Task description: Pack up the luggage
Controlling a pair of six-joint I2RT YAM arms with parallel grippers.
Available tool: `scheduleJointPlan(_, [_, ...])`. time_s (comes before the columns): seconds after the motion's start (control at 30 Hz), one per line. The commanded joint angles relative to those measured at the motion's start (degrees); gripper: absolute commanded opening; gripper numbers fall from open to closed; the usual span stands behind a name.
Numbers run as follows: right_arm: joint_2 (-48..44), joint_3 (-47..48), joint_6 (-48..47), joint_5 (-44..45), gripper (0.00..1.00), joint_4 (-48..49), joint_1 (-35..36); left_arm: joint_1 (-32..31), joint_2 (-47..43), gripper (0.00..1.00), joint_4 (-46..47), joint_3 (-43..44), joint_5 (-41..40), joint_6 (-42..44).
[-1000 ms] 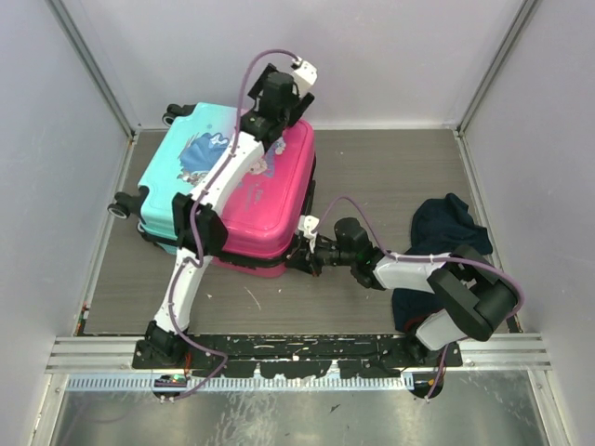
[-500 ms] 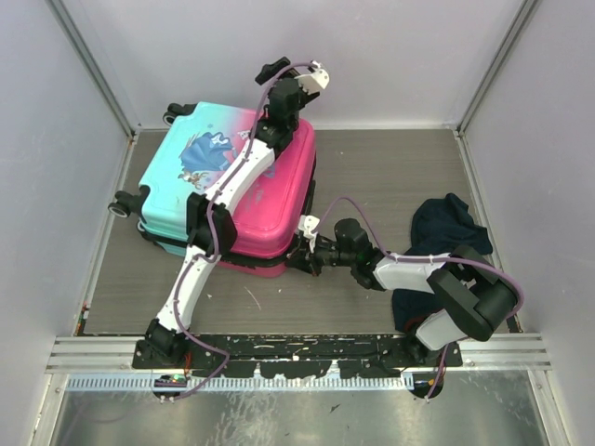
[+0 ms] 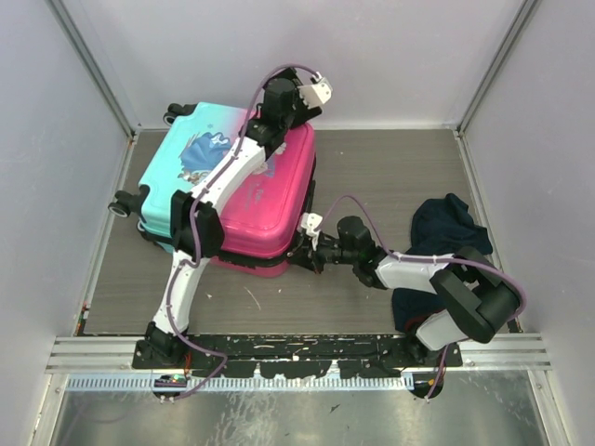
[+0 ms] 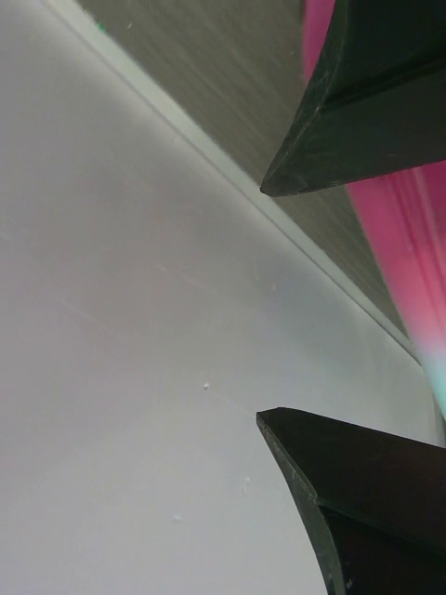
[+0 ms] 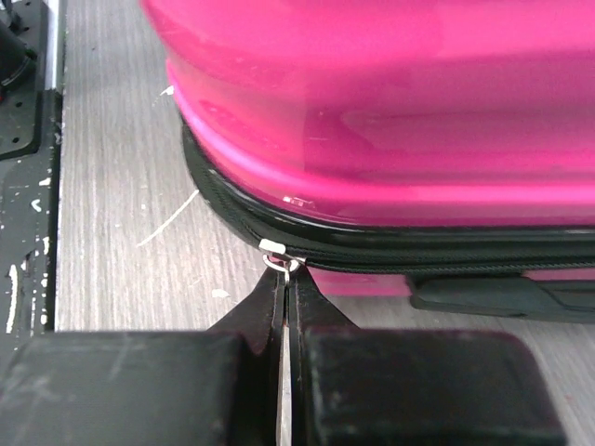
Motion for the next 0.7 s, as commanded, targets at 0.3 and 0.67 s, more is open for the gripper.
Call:
scheduleJointPlan(0.3, [4.48,11.43,-7.47,-6.67,0.01,-2.96,-19.15,0.84,-10.95,1.0,-27.08,-18.63,18.87,-0.69])
scheduleJointPlan(0.67, [11.41,18.99,-0.32,-14.93,0.01,-0.16,-23.16,0.77,-13.13,0.96,-41.73,-9.63,31.04,-9.43])
